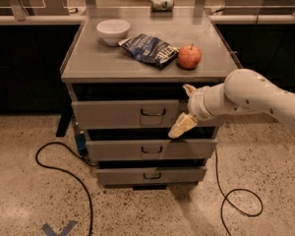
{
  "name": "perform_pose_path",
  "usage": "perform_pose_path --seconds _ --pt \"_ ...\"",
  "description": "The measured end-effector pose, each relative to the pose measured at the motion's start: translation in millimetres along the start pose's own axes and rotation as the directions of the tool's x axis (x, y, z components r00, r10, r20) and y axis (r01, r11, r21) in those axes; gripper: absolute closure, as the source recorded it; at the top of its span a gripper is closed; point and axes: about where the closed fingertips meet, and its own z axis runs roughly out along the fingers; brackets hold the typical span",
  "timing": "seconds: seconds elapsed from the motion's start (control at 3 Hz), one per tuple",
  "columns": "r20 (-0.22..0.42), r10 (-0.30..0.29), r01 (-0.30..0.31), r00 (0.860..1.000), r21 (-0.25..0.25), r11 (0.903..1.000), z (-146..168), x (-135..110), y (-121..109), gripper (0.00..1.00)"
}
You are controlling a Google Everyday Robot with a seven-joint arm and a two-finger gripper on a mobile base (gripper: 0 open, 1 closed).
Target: Open top drawer
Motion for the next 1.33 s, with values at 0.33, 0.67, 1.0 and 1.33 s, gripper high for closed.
perform_pose_path --seconds 0.33,0.67,1.0,1.33 --pt "-0.038 0.038 -0.039 0.999 -0.014 0.9991 14.9 4.0 -2.2 0.00" --pt "-0.036 0.040 -0.041 0.999 -0.014 0.9991 15.1 3.3 -1.9 0.00" --pt "-0.016 0.075 -0.075 0.997 0.010 0.9971 40.0 -1.6 -5.5 0.00" --pt "0.017 0.122 -0.123 0.992 0.032 0.9919 72.5 -7.3 -26.6 0.00"
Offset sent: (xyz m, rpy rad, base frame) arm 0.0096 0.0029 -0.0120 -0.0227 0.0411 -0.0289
